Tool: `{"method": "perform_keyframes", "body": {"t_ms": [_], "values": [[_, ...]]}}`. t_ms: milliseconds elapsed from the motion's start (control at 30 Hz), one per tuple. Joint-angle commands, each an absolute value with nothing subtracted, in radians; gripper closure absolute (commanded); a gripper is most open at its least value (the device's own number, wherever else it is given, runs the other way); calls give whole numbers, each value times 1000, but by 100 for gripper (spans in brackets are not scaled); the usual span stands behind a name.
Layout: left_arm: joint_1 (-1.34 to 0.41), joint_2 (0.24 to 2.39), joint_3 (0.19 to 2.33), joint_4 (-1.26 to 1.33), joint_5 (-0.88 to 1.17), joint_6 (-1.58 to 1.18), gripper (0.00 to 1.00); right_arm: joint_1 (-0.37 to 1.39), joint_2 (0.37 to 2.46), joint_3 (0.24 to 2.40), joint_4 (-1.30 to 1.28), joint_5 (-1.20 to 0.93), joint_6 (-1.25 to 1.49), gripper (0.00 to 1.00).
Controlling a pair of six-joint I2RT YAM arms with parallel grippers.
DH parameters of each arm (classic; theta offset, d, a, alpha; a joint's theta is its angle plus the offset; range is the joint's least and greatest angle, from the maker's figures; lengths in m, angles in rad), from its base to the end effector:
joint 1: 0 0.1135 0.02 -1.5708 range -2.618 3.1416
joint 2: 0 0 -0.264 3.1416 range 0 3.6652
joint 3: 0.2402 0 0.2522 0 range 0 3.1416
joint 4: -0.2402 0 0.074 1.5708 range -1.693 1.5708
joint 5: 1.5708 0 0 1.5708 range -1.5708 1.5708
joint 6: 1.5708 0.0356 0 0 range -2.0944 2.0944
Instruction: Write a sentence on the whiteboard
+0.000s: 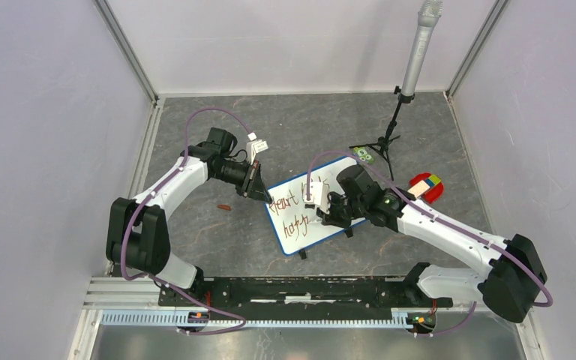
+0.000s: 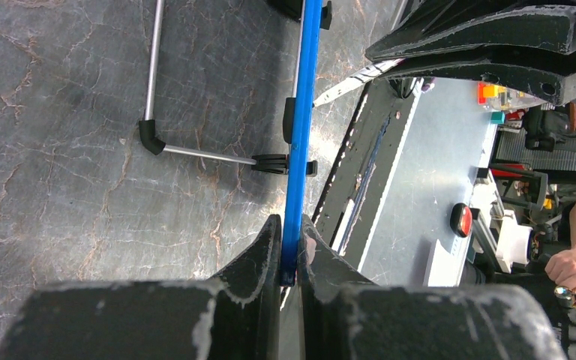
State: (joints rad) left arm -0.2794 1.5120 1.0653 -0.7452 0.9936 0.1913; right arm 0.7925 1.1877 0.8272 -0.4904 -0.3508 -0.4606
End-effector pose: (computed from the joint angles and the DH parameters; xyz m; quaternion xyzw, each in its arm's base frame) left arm 0.2666 -0.1075 0.2385 0.2886 0.8186 -0.4749 0.1448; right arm 0.1616 0.1813 0.2473 -0.5901 0.7105 0.2184 0.3151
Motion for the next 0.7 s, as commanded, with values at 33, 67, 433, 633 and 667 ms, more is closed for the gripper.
{"method": "perform_keyframes", "body": {"t_ms": [33,67,433,633,667], "values": [[-282,1501,1099,-746,989,214,98,802,1198,849,-454,-339,-453,100],[-281,1499,1098,-745,989,214,98,803,1201,858,-453,-340,-451,100],[-282,1501,1097,-746,988,219,98,802,1178,891,-477,-419,-451,100],[-281,1507,1098,-746,977,220,98,760,1146,902,-513,-460,-442,100],[-282,1506,1098,-746,976,220,98,740,1141,902,-517,-470,-444,100]]}}
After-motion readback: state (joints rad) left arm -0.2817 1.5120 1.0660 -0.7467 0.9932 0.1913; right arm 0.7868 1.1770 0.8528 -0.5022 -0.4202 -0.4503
